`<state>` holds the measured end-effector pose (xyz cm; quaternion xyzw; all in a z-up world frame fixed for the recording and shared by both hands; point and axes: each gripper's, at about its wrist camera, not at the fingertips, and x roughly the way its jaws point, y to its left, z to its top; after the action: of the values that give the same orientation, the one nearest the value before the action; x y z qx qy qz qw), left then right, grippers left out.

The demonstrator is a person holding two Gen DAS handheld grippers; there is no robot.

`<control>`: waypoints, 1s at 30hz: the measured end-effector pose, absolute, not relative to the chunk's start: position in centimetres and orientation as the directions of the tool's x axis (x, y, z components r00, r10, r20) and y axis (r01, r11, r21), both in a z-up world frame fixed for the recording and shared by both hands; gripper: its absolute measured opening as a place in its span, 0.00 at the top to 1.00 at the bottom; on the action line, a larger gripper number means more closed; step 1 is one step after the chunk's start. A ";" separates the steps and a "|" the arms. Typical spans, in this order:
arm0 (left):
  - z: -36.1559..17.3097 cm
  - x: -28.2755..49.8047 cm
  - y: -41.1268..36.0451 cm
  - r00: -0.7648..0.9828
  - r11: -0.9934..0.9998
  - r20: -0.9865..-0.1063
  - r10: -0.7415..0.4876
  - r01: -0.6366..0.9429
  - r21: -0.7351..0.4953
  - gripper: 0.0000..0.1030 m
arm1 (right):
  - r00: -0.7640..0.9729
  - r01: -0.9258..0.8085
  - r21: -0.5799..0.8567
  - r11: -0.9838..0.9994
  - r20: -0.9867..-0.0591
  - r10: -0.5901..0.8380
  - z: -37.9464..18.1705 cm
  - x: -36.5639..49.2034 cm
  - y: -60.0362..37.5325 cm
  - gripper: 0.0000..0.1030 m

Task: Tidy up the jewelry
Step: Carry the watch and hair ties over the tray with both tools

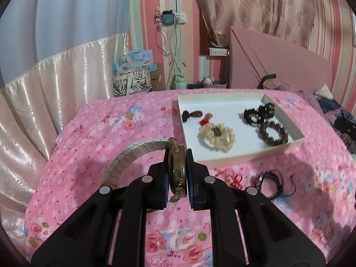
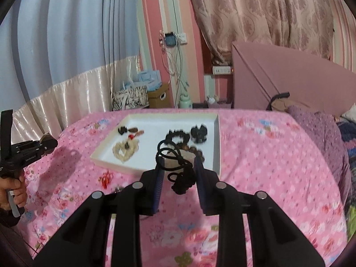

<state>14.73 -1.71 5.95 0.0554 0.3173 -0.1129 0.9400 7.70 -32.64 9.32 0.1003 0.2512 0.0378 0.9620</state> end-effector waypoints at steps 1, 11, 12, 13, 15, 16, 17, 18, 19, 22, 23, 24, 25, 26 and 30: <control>6.2 14.9 -1.8 0.777 0.968 -0.604 -0.180 0.249 0.032 0.89 | 0.875 -0.026 0.212 0.977 -0.468 0.125 9.8 8.0 -32.6 0.74; 7.1 18.4 -6.7 0.764 0.941 -0.573 -0.296 0.335 -0.040 0.89 | 0.888 -0.051 0.236 0.971 -0.433 0.152 10.7 12.5 -31.2 0.74; 7.0 18.7 -7.3 0.761 0.938 -0.572 -0.307 0.343 -0.047 0.89 | 0.889 -0.053 0.241 0.969 -0.431 0.156 10.5 13.0 -31.1 0.74; 6.9 19.0 -7.8 0.757 0.936 -0.572 -0.315 0.348 -0.055 0.89 | 0.891 -0.052 0.241 0.969 -0.428 0.154 10.4 13.4 -31.0 0.74; 6.6 19.7 -8.8 0.749 0.931 -0.573 -0.332 0.356 -0.074 0.89 | 0.890 -0.051 0.242 0.969 -0.430 0.154 10.0 14.2 -31.0 0.74; 6.3 20.2 -9.4 0.745 0.929 -0.574 -0.339 0.360 -0.081 0.89 | 0.889 -0.047 0.236 0.971 -0.432 0.149 9.8 14.4 -31.1 0.74; 6.0 20.6 -9.9 0.741 0.928 -0.579 -0.340 0.363 -0.081 0.89 | 0.888 -0.039 0.226 0.973 -0.438 0.138 9.6 14.8 -31.2 0.74; 5.7 20.9 -10.5 0.737 0.927 -0.583 -0.342 0.367 -0.081 0.89 | 0.886 -0.027 0.210 0.977 -0.447 0.120 9.3 15.3 -31.5 0.74; 5.5 21.2 -11.1 0.733 0.924 -0.584 -0.350 0.373 -0.085 0.89 | 0.884 -0.018 0.205 0.979 -0.454 0.111 8.9 15.7 -31.9 0.74; 4.8 22.1 -12.9 0.720 0.916 -0.592 -0.364 0.390 -0.089 0.89 | 0.875 0.004 0.223 0.975 -0.473 0.105 7.9 17.1 -33.5 0.74; 4.5 22.4 -13.5 0.716 0.915 -0.596 -0.364 0.395 -0.084 0.89 | 0.871 0.006 0.228 0.974 -0.480 0.107 7.6 17.5 -33.9 0.74; 4.1 22.7 -14.4 0.707 0.911 -0.605 -0.367 0.405 -0.079 0.89 | 0.863 0.006 0.230 0.973 -0.493 0.111 7.2 18.0 -34.2 0.74; 3.8 22.9 -14.9 0.700 0.907 -0.609 -0.372 0.413 -0.080 0.89 | 0.855 0.010 0.230 0.973 -0.507 0.111 6.5 18.6 -34.6 0.74; 3.3 23.2 -15.5 0.691 0.903 -0.616 -0.377 0.422 -0.079 0.89 | 0.847 0.013 0.232 0.973 -0.519 0.112 6.0 19.0 -34.7 0.74; 0.7 24.4 -16.9 0.649 0.896 -0.655 -0.387 0.431 -0.102 0.89 | 0.817 0.029 0.218 0.976 -0.568 0.102 3.7 20.4 -35.1 0.74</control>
<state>24.41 -16.86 0.71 0.0315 0.3531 -0.2253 0.9075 20.39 -35.14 3.73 0.1088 0.3021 0.0191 0.9469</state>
